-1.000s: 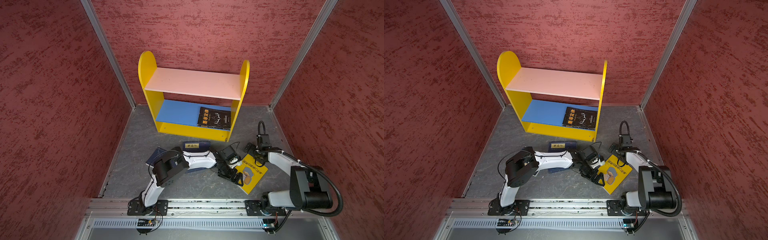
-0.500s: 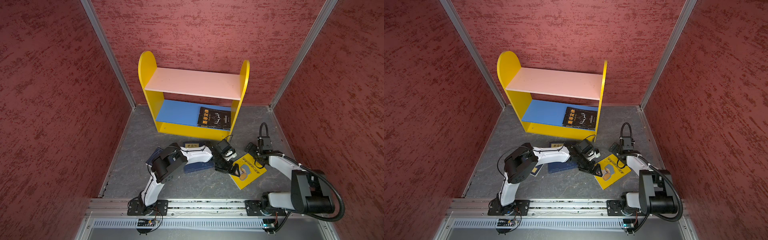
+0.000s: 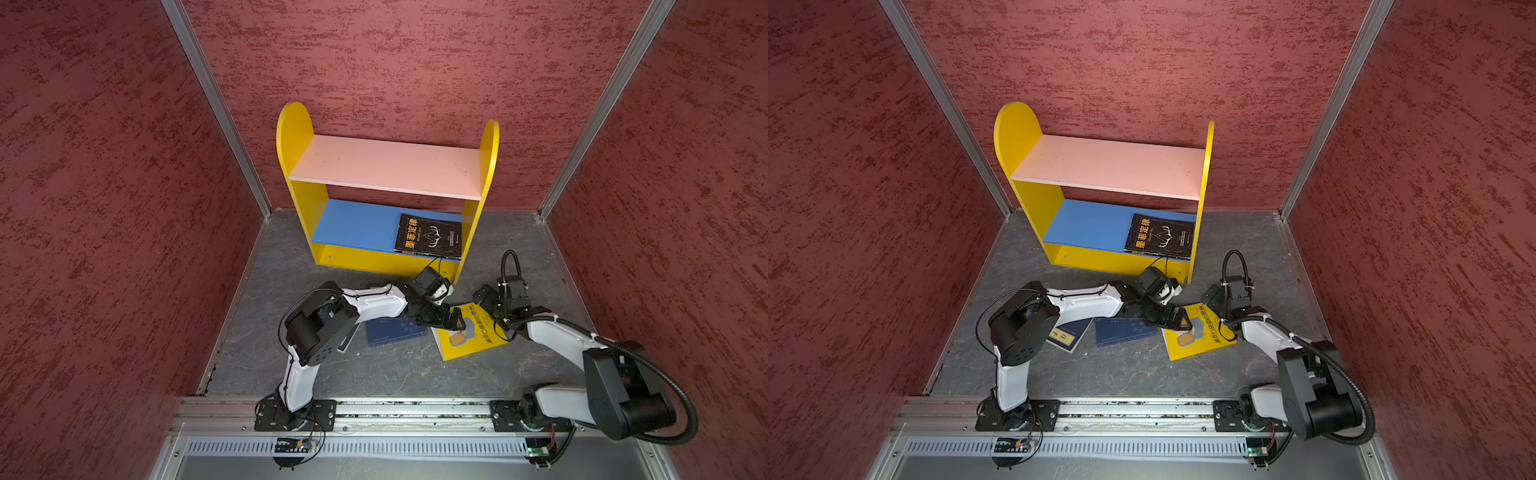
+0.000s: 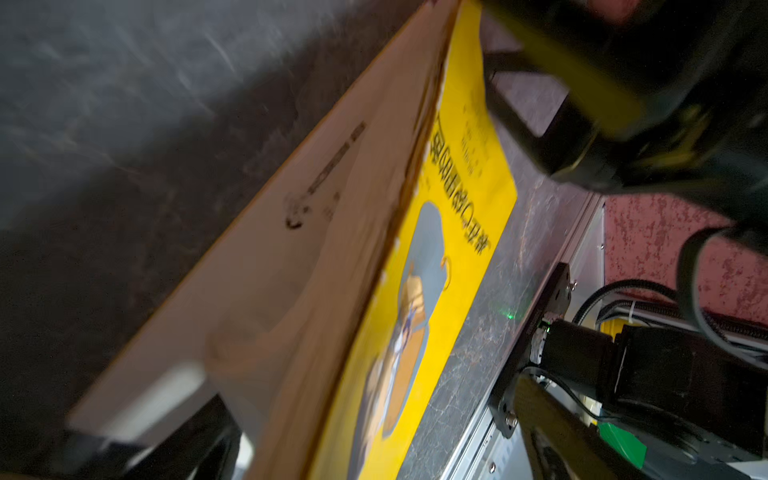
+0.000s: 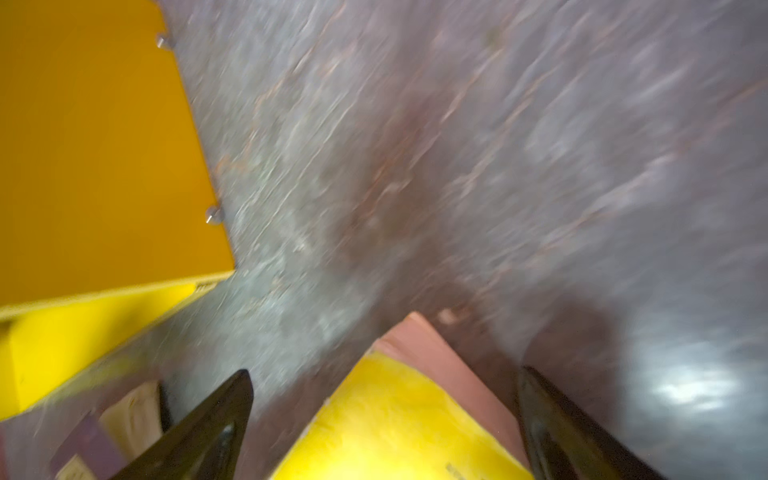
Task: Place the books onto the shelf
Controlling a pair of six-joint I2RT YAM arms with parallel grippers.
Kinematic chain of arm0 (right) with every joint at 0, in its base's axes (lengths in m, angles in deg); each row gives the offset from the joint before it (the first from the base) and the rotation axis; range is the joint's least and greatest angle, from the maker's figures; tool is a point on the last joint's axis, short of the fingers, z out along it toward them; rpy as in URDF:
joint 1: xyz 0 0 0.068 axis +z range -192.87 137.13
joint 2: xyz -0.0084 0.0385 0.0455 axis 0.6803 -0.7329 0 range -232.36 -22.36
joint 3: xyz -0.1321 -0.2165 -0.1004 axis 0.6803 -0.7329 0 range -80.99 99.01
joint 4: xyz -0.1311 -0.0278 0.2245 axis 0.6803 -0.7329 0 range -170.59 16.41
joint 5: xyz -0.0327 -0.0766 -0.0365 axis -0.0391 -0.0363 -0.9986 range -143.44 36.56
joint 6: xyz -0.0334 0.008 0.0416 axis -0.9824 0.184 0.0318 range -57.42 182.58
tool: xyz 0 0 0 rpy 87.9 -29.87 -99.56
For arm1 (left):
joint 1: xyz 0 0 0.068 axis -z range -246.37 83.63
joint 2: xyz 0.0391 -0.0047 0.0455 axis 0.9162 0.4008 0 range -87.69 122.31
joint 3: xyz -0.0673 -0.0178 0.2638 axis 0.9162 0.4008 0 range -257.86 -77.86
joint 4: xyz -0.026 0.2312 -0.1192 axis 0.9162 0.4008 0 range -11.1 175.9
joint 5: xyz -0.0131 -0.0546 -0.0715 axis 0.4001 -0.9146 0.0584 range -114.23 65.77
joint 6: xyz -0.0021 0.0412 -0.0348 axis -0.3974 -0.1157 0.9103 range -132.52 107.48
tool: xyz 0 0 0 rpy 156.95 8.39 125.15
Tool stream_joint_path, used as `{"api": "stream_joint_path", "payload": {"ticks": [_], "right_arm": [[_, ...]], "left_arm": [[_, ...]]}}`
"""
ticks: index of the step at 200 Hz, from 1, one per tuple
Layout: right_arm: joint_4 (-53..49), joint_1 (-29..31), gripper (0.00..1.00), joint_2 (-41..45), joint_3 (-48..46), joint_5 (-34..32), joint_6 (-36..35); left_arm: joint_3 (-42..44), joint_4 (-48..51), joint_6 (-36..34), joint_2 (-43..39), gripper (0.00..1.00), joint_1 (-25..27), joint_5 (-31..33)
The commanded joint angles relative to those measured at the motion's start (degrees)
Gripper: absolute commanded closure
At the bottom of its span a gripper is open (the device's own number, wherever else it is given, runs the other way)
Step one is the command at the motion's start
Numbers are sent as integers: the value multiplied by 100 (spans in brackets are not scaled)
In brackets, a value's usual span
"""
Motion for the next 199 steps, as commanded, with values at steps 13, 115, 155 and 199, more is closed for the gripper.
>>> {"api": "stream_joint_path", "payload": {"ticks": [13, 115, 155, 199], "right_arm": [[-651, 521, 1, -31, -367, 618, 901], [-2131, 551, 1, 798, 60, -660, 559], [-2206, 551, 1, 750, 113, -821, 456], [-2364, 550, 1, 626, 408, -1014, 111]], "left_arm": [[42, -1132, 40, -376, 1, -101, 78], [908, 83, 690, -1418, 1, -252, 1898], [1471, 72, 850, -1822, 1, -119, 1838], [1344, 313, 611, -1793, 1, 200, 1859]]}}
